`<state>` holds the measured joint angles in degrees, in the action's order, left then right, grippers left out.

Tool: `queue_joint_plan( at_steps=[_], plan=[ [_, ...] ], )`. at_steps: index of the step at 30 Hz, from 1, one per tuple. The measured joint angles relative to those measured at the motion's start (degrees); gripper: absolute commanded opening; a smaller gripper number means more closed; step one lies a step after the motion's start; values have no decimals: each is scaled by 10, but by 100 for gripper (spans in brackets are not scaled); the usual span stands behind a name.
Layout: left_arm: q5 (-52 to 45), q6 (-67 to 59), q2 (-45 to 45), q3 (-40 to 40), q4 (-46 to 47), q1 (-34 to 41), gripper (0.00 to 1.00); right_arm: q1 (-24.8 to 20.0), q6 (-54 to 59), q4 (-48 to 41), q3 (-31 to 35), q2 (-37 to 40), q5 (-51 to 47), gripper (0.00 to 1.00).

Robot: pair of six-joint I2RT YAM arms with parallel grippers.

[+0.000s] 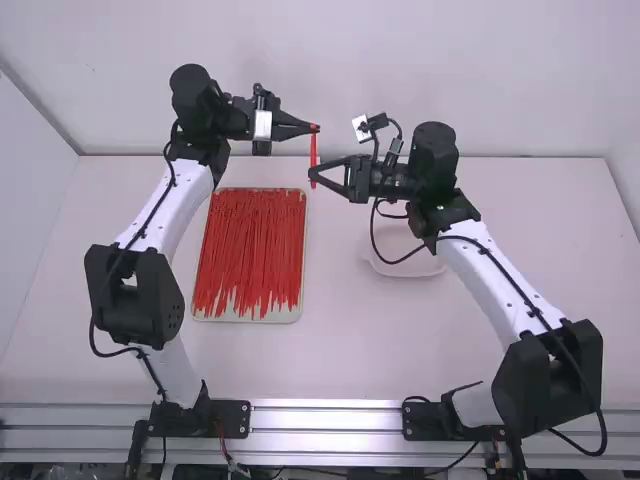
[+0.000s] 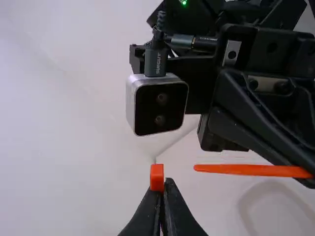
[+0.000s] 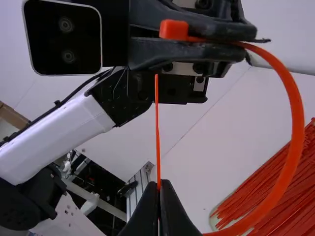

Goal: Fasten the cable tie

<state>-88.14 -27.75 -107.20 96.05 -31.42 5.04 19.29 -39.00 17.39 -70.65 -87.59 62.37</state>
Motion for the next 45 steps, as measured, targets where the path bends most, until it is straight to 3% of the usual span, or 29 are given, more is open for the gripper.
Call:
queue_joint_plan(
  at_steps=[17, 45],
  plan=[
    [0, -6, 0, 0, 42, 8, 2, -1, 2, 0, 0, 0, -9, 0],
    [17, -21, 0, 0, 30, 12, 2, -14, 0, 0, 0, 0, -15, 0]
  ],
)
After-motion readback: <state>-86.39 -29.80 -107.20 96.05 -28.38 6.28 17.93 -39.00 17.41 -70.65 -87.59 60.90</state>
